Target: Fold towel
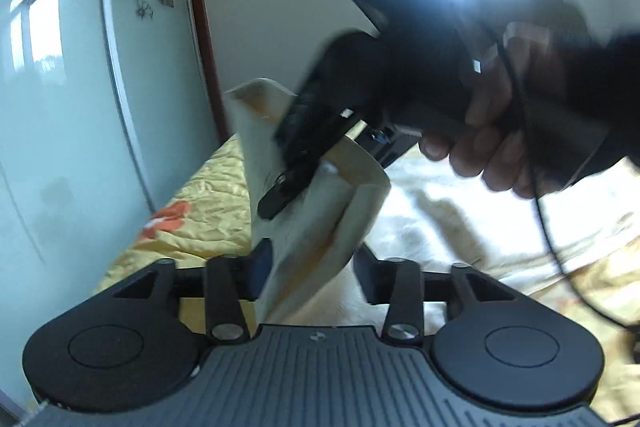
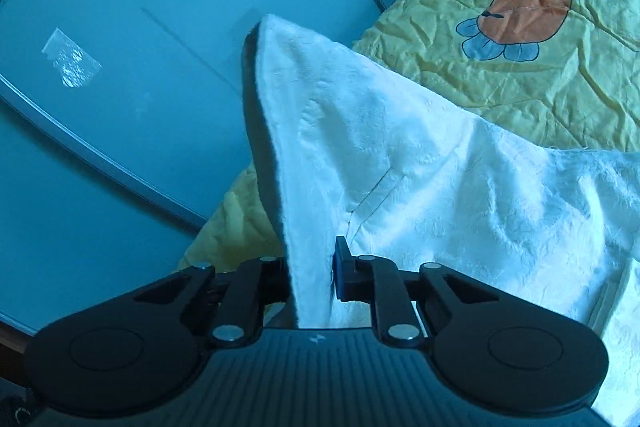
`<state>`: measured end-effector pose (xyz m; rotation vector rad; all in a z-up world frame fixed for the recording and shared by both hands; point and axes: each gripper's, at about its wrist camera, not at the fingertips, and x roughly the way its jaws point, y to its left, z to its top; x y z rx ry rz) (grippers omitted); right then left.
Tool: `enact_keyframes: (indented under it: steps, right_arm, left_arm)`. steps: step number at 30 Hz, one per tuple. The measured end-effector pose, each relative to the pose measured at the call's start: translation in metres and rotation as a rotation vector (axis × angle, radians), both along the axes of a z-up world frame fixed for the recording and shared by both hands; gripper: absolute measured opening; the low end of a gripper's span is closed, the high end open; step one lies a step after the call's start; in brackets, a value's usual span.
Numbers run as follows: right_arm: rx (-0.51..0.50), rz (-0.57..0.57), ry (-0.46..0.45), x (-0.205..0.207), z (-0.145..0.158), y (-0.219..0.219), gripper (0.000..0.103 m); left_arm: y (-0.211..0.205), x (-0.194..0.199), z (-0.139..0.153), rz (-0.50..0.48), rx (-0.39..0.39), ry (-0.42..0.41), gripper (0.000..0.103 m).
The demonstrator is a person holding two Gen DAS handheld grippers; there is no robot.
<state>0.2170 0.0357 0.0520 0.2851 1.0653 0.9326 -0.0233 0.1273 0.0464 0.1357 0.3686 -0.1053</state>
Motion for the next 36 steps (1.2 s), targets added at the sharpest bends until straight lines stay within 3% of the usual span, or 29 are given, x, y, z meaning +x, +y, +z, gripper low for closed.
enact_keyframes:
  steps: [1,3,6,9,13,15,17,20,24,27,28,29,33,36]
  right_arm:
    - [0.020,-0.001,-0.001,0.000,0.007,-0.012,0.014]
    - [0.057,-0.003,-0.014,-0.005,0.023,-0.045,0.014]
    - [0.081,-0.035,-0.008,-0.013,0.040,-0.110,0.014]
    - [0.044,-0.108,-0.001,-0.022,0.042,-0.179,0.014]
    - [-0.061,-0.220,0.055,-0.033,0.016,-0.256,0.015]
    - [-0.065,-0.287,0.119,-0.033,-0.011,-0.289,0.017]
    - [-0.041,-0.350,0.171,-0.032,-0.036,-0.313,0.022]
    - [0.088,-0.418,0.240,-0.040,-0.063,-0.333,0.027]
    - [0.166,-0.448,0.243,-0.044,-0.068,-0.346,0.034]
    - [0.234,-0.467,0.230,-0.047,-0.070,-0.351,0.037]
    - [0.200,-0.460,0.209,-0.049,-0.069,-0.346,0.036]
    - [0.134,-0.433,0.175,-0.050,-0.064,-0.340,0.023]
    - [0.052,-0.388,0.075,-0.053,-0.044,-0.339,0.019]
    - [0.097,-0.425,0.168,-0.050,-0.070,-0.355,0.026]
  left_arm:
    - [0.006,-0.010,0.006,-0.007,-0.041,-0.023,0.072]
    - [0.013,-0.024,0.018,-0.029,-0.121,-0.061,0.078]
    - [0.023,-0.030,0.033,-0.059,-0.243,-0.057,0.078]
    - [0.012,-0.021,0.050,-0.122,-0.344,-0.036,0.078]
    - [-0.023,-0.009,0.055,-0.227,-0.376,0.013,0.079]
    - [-0.040,0.000,0.051,-0.304,-0.399,0.081,0.085]
    - [-0.063,0.020,0.039,-0.387,-0.458,0.199,0.087]
    - [-0.097,0.055,0.012,-0.452,-0.443,0.334,0.087]
    - [-0.121,0.091,-0.027,-0.454,-0.431,0.495,0.087]
    - [-0.125,0.099,-0.037,-0.442,-0.430,0.510,0.087]
    - [-0.125,0.100,-0.038,-0.439,-0.432,0.514,0.087]
    - [-0.126,0.101,-0.038,-0.439,-0.431,0.518,0.087]
    - [-0.132,0.103,-0.035,-0.440,-0.412,0.512,0.088]
    - [-0.139,0.103,-0.041,-0.434,-0.400,0.503,0.089]
